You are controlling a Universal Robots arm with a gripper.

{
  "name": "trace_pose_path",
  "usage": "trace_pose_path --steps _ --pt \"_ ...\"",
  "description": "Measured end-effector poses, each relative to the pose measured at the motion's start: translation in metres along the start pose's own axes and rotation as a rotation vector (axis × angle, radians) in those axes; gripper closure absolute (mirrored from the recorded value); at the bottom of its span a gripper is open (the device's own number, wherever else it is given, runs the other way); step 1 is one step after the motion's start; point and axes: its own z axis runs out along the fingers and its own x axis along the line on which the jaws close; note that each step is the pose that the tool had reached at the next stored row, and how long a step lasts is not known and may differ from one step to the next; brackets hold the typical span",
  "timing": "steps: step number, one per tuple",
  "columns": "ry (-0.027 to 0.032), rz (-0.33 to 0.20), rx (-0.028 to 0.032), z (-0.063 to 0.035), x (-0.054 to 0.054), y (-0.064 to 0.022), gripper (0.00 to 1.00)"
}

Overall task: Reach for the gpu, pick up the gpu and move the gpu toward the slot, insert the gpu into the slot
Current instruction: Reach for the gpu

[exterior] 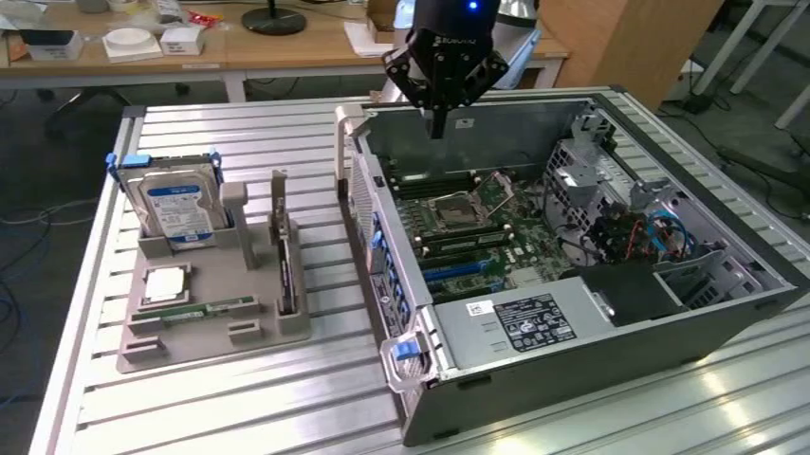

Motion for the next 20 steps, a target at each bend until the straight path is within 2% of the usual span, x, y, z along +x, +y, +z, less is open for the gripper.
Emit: trace_pose_path --steps 5,11,20 --pt "-0.0001 0.0 -0.0001 -0.0004 0.018 -0.0014 0.9" --pt "0.0 0.0 0.0 -0.0009 0.034 -0.0025 0.9" --pt "0.0 0.0 0.0 -0.0012 0.046 -0.0034 0.9"
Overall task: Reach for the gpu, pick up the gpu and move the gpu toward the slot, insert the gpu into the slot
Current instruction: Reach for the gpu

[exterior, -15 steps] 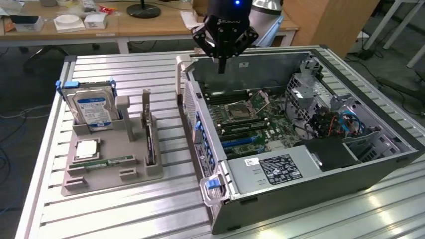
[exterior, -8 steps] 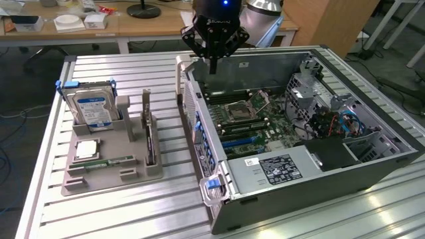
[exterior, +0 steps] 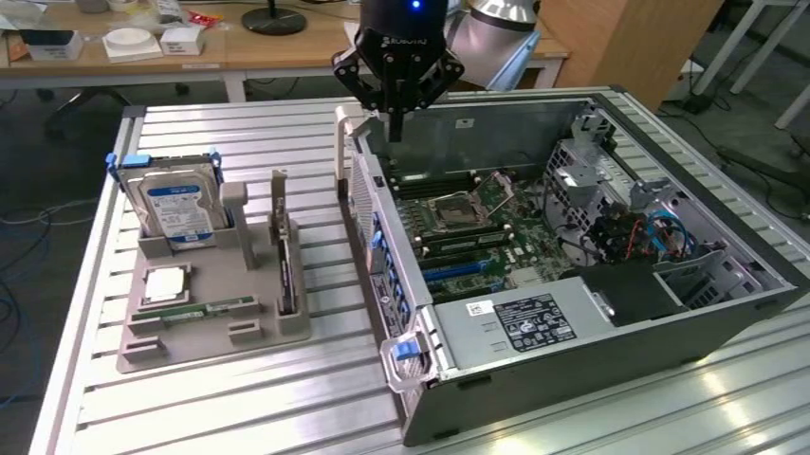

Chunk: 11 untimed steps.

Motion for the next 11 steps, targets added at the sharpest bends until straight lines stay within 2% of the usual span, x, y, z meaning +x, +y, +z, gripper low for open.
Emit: trace_pose_path --steps 11 --pt "0.0 0.0 0.0001 -0.0003 0.0104 -0.0008 0.9"
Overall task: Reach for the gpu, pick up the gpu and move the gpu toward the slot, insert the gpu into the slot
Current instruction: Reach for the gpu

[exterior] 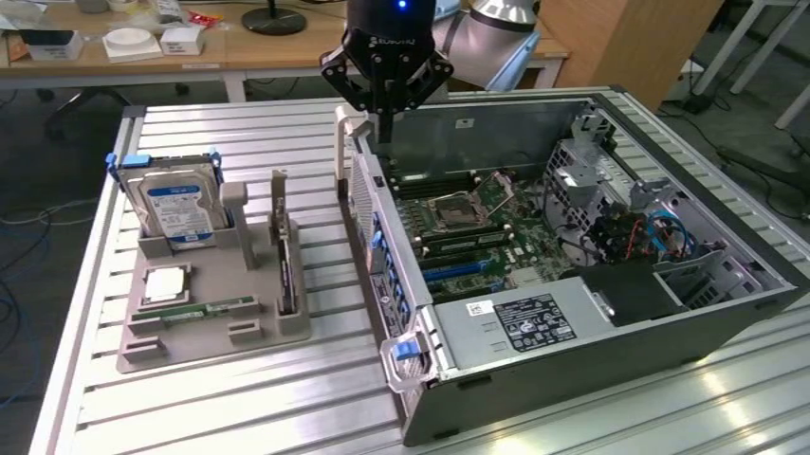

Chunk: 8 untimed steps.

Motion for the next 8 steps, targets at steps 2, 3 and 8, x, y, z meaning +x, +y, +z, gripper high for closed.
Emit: trace_pose_path --steps 2,3,8 --pt "0.0 0.0 0.0 0.0 0.002 -0.0001 0.9" --pt "0.0 0.0 0.0 -0.0001 0.0029 -0.0002 0.9" --pt "0.0 0.0 0.0 -0.0002 0.0071 -0.0005 0.9"
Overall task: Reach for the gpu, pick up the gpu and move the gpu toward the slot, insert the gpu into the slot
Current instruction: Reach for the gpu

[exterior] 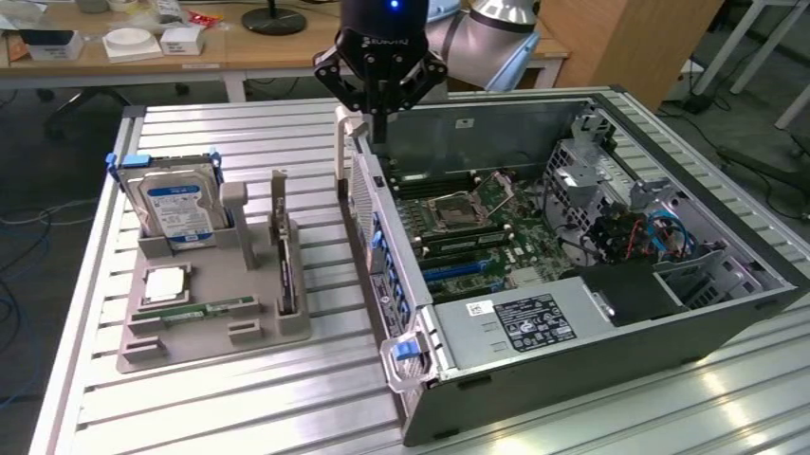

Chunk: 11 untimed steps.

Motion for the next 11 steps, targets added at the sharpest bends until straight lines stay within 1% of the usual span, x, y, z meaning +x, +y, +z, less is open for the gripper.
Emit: trace_pose_path --steps 11 --pt "0.0 0.0 -0.0001 -0.0002 0.0101 -0.0008 0.9"
